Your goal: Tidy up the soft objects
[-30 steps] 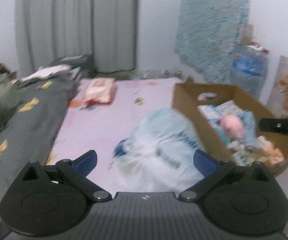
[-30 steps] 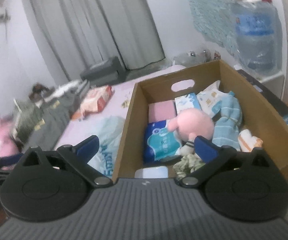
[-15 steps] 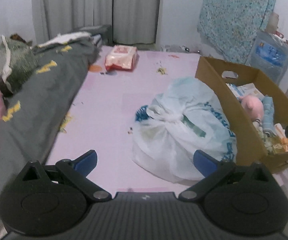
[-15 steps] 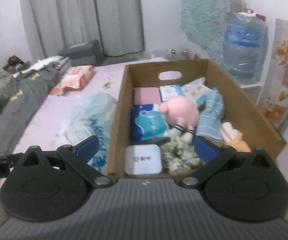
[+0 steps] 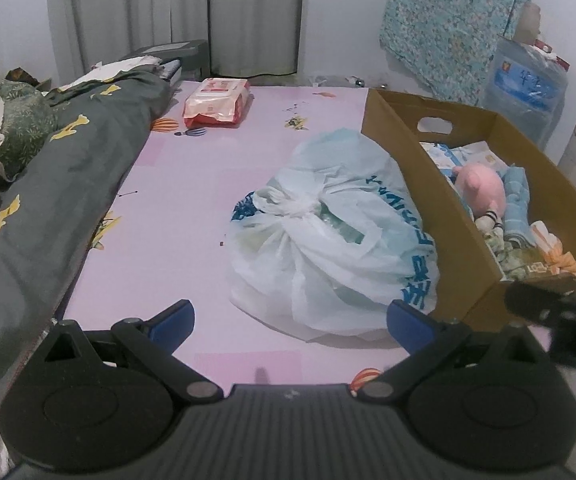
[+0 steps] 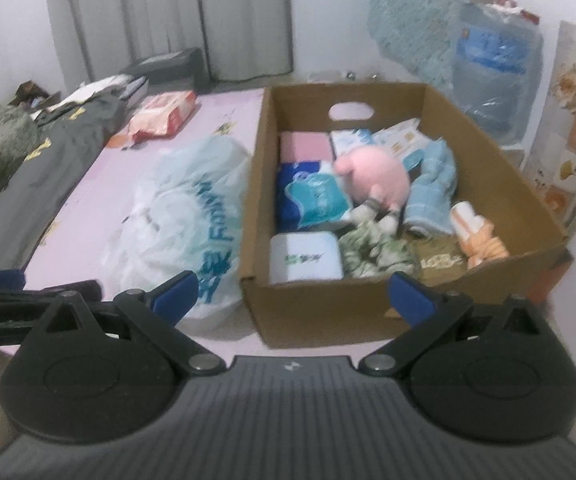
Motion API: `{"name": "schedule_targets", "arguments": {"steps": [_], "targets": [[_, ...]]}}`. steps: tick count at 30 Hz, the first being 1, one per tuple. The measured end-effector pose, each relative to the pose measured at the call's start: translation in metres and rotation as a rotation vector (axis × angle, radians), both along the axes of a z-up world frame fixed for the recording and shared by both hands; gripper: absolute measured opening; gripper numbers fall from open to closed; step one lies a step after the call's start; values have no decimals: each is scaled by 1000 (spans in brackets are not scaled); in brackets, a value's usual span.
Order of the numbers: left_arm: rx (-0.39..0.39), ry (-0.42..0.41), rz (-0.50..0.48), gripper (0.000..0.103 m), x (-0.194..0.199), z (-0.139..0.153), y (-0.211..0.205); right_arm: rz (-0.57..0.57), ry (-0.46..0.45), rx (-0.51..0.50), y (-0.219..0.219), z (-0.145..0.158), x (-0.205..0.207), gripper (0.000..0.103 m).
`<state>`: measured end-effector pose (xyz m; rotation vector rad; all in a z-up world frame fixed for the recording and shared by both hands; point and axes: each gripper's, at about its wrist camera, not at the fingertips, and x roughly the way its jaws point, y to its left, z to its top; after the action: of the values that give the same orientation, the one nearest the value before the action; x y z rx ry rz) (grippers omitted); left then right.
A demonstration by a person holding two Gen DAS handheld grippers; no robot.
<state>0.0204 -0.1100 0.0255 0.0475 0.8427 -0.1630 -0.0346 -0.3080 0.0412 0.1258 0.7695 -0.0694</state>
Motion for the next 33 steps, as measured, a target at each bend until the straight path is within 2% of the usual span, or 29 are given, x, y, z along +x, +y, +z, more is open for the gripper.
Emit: {"name": "schedule_targets", "arguments": {"steps": [33], "targets": [[7,22,3,103,0,-3,-3,5,55,34,-2,-11,4,102]]}}
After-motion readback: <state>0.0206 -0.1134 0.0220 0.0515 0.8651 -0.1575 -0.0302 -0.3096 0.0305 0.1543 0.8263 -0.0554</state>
